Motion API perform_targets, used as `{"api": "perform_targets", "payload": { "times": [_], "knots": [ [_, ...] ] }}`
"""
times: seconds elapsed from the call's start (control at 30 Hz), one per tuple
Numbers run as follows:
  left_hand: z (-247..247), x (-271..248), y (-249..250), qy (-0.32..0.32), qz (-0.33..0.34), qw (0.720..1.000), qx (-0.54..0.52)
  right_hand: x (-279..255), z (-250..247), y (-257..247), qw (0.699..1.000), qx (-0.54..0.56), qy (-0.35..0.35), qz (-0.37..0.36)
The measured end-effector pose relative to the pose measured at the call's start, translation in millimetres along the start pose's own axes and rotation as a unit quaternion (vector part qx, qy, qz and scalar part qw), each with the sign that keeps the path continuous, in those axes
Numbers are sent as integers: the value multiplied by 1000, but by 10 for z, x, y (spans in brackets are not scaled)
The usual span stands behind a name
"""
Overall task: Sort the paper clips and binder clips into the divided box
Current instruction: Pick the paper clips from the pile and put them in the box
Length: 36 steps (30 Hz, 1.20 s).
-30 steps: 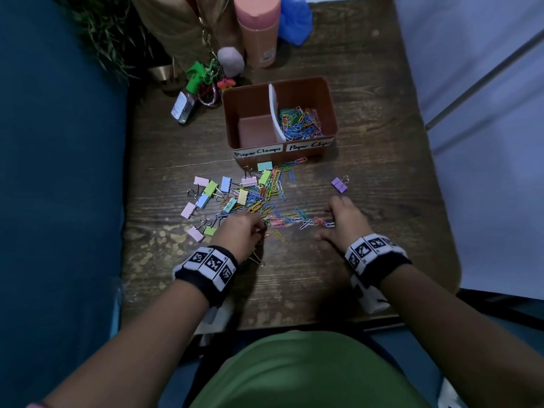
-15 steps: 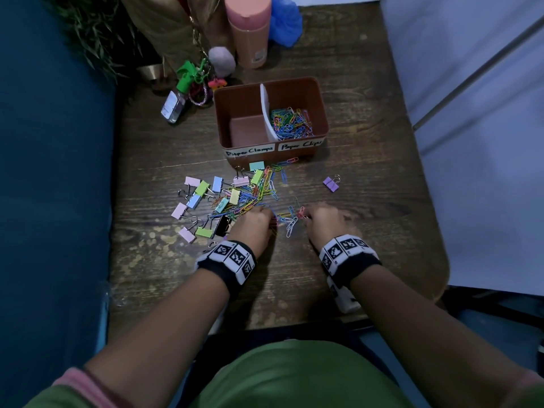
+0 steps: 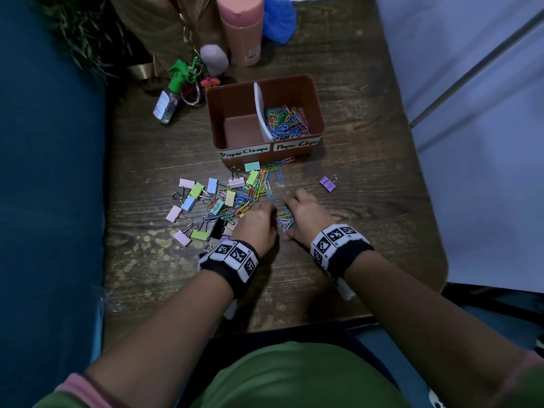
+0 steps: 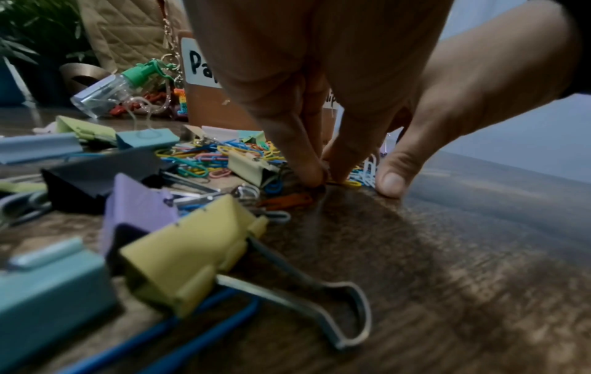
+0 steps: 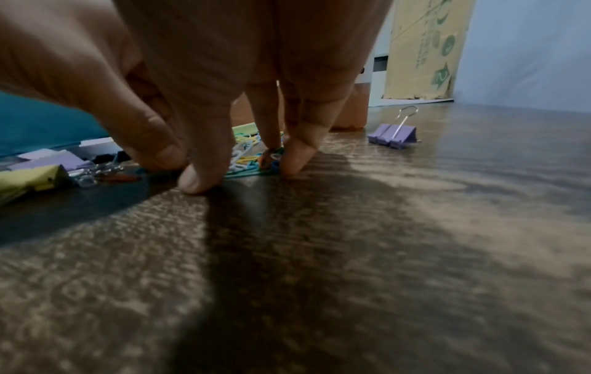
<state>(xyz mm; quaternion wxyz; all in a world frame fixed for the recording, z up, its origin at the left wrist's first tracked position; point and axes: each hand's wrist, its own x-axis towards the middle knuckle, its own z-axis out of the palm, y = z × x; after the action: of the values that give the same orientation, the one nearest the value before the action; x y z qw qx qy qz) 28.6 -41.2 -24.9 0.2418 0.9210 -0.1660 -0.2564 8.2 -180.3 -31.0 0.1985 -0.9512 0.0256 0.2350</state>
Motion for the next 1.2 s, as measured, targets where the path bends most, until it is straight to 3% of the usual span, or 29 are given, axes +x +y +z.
{"api": "perform_targets", "payload": {
  "times": [0.33,0.6,0.9,1.03,1.2],
  "knots": [
    [-44,61,-6,-6,3,1000,11,1,57,-6,998,13,61,-31],
    [-103,132,31,-42,28,996,75,-25,26,13,998,-2,53,-40],
    [-128,196,74,-63,73,987,127,15,48,33,999,8,33,-2],
    [-148,207,92,-89,108,971,195,-37,-27,202,987,120,60,90],
    [-147,190,121,-96,156,946,269,-75,-556,254,916,333,163,157]
  ]
}}
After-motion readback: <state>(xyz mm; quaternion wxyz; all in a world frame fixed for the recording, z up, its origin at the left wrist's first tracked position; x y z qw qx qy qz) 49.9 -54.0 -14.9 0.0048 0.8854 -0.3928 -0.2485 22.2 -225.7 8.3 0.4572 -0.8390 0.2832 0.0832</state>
